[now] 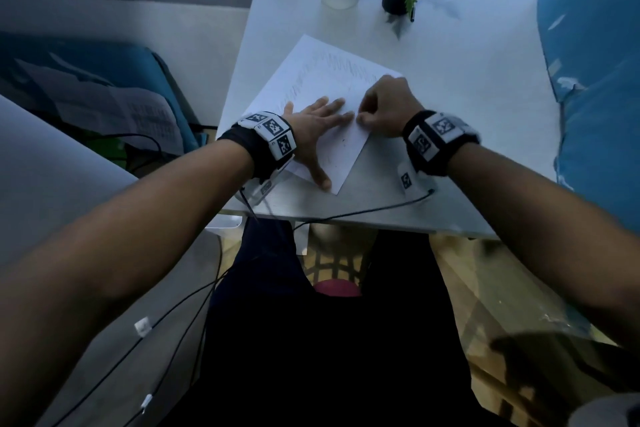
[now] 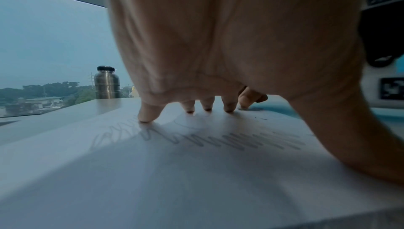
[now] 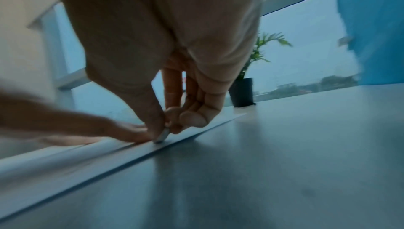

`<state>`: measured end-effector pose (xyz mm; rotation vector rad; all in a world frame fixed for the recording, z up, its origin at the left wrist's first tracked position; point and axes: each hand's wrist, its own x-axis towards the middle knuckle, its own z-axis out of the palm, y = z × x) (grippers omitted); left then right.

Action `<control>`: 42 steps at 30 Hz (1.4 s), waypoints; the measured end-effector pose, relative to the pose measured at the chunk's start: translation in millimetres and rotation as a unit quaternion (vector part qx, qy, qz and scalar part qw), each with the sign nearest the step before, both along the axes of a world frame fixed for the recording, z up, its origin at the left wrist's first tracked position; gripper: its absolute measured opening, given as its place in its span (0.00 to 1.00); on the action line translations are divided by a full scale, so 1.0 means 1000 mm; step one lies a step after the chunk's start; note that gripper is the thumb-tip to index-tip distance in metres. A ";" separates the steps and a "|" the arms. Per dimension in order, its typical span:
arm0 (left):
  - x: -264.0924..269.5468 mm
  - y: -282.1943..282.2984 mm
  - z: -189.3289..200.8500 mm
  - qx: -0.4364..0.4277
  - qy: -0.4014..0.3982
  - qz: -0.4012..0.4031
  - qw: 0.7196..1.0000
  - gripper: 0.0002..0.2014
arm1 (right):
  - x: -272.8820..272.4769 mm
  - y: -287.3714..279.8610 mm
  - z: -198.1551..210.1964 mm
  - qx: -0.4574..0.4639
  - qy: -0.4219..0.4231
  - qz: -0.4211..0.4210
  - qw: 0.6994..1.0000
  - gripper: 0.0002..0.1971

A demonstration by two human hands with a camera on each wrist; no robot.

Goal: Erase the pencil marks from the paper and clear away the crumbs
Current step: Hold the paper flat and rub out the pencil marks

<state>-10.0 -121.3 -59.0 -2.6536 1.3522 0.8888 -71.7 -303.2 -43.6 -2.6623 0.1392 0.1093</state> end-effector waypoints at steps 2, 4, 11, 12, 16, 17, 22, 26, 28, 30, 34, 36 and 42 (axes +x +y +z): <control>0.001 0.001 0.000 0.000 -0.001 -0.002 1.000 0.73 | -0.017 0.025 -0.003 -0.009 0.028 0.075 0.997 0.07; 0.002 0.002 0.000 0.002 0.001 -0.006 1.000 0.73 | -0.032 0.037 -0.004 0.003 0.059 0.133 0.989 0.06; 0.000 0.001 -0.001 0.005 -0.001 -0.003 1.000 0.74 | -0.018 0.023 -0.003 0.010 0.013 0.060 0.998 0.07; 0.000 0.000 -0.001 0.005 0.000 -0.002 1.000 0.74 | -0.031 0.038 -0.004 0.013 0.037 0.111 0.993 0.06; 0.000 0.002 -0.002 0.001 0.003 -0.003 1.000 0.74 | -0.019 0.023 -0.001 0.004 0.053 0.090 0.995 0.06; 0.000 0.002 -0.002 0.000 0.005 -0.001 1.000 0.73 | -0.007 0.010 0.001 0.005 0.034 0.045 0.998 0.07; -0.001 0.001 -0.001 0.002 0.002 -0.001 1.000 0.74 | -0.024 0.030 -0.004 0.007 0.034 0.093 0.995 0.06; 0.000 0.002 -0.003 0.007 0.001 -0.005 1.000 0.74 | -0.033 0.036 -0.004 0.015 0.057 0.122 0.991 0.06; 0.000 0.001 -0.002 0.006 0.006 0.007 1.000 0.74 | -0.011 0.013 -0.003 0.013 0.026 0.050 0.998 0.07; -0.002 0.001 -0.002 0.001 0.008 0.018 1.000 0.73 | 0.002 -0.002 -0.005 0.012 0.002 -0.007 1.000 0.08; -0.002 0.000 -0.003 0.004 0.007 0.016 1.000 0.74 | -0.018 0.028 -0.009 0.008 0.017 0.058 0.998 0.06; 0.000 0.001 -0.004 0.005 0.003 0.013 1.000 0.75 | -0.034 0.044 -0.008 0.019 0.049 0.117 0.992 0.05; 0.000 0.008 -0.006 -0.039 0.009 0.048 0.998 0.80 | -0.001 0.005 -0.004 0.024 -0.008 0.008 1.000 0.05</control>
